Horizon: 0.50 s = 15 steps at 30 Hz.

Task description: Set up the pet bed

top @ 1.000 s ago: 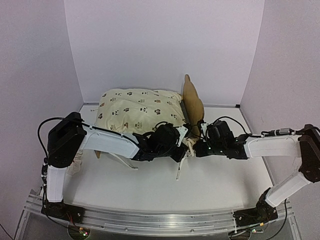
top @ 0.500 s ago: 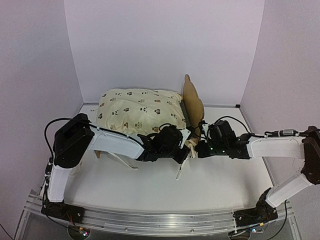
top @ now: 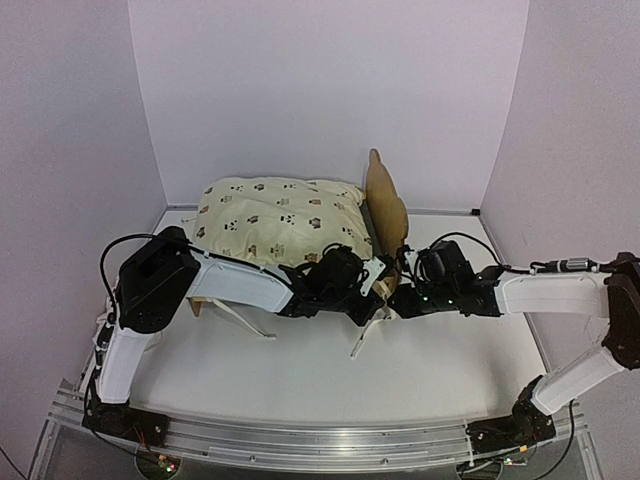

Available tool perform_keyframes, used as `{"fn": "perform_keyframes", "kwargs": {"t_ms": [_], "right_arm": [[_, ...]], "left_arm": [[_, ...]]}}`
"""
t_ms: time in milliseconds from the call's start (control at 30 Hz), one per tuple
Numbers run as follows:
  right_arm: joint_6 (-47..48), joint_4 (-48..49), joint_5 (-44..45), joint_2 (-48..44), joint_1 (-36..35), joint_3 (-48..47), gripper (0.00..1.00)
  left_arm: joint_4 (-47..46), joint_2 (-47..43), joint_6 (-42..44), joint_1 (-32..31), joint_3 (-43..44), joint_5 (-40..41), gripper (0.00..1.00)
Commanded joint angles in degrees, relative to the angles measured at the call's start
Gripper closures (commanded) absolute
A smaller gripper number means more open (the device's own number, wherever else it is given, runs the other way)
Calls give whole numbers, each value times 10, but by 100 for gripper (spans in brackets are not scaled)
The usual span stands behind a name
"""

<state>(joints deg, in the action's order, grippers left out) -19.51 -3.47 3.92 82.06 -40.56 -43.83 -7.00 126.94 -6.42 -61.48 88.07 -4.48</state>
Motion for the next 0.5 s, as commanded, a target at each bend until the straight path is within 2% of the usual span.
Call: {"fn": "perform_keyframes", "kwargs": {"t_ms": [0, 133, 200, 300, 467], "right_arm": [[34, -27, -41, -40, -14, -23, 70], [35, -48, -19, -85, -13, -9, 58], [32, -51, 5, -111, -10, 7, 57], [33, -48, 45, -129, 6, 29, 63], [65, -34, 43, -76, 15, 10, 71]], "left_arm": [[-12, 17, 18, 19, 15, -25, 100], [-13, 26, 27, 27, 15, -25, 100], [-16, 26, 29, 32, 11, -29, 100], [-22, 26, 33, 34, 7, -36, 100], [-25, 31, 40, 36, 13, -42, 100]]}}
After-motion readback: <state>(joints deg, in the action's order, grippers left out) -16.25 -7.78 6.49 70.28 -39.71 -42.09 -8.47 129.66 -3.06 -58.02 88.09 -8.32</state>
